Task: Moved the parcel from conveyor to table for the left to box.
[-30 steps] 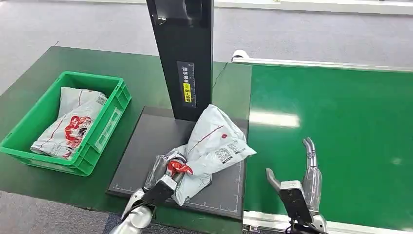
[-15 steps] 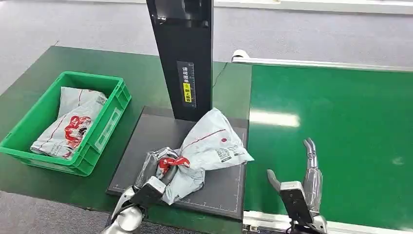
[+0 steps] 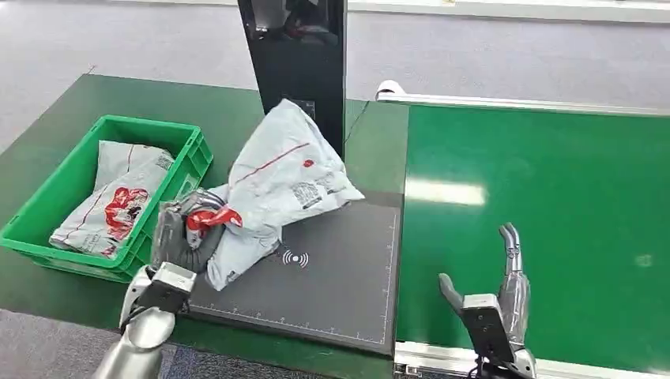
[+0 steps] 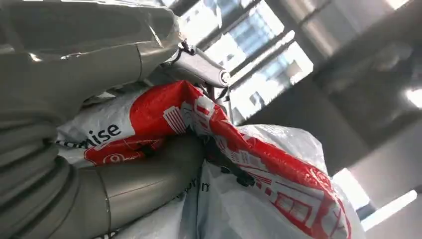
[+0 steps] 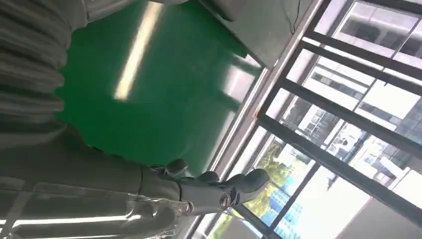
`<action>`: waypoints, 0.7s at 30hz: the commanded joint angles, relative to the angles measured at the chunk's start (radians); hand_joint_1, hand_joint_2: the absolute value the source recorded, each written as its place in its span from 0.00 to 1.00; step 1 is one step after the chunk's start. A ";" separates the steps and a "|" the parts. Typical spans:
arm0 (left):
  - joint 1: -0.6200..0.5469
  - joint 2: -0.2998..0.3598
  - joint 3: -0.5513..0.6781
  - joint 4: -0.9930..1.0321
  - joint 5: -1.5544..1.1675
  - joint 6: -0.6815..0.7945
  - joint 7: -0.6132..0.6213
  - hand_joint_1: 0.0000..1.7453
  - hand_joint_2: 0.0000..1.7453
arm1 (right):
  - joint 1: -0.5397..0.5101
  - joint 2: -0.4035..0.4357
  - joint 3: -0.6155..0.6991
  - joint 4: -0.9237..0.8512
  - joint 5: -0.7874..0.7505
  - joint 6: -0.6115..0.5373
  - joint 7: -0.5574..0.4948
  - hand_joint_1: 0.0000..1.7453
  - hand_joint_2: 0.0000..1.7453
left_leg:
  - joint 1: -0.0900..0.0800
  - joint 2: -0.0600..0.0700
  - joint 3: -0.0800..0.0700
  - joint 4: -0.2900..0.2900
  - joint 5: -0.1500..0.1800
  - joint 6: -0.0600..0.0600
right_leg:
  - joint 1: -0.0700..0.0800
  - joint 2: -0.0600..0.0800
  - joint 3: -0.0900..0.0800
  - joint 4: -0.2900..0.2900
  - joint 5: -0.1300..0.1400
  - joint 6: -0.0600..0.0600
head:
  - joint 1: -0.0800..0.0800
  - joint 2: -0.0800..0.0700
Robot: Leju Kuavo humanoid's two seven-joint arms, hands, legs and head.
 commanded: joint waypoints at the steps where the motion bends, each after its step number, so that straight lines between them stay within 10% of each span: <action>1: -0.100 0.068 0.150 0.040 0.006 0.043 -0.003 1.00 1.00 | 0.001 -0.009 -0.016 0.021 -0.009 -0.025 -0.001 0.00 1.00 | 0.001 -0.004 -0.001 0.000 0.000 0.001 | 0.001 0.003 0.000 0.000 0.000 -0.001 | 0.000 0.000; 21: -0.362 0.227 0.416 0.540 -0.090 0.115 0.012 1.00 1.00 | 0.005 0.008 -0.003 -0.001 0.012 0.011 0.008 0.00 1.00 | 0.000 -0.003 -0.001 0.000 0.001 0.001 | 0.000 0.002 -0.002 0.000 0.000 -0.001 | 0.000 0.000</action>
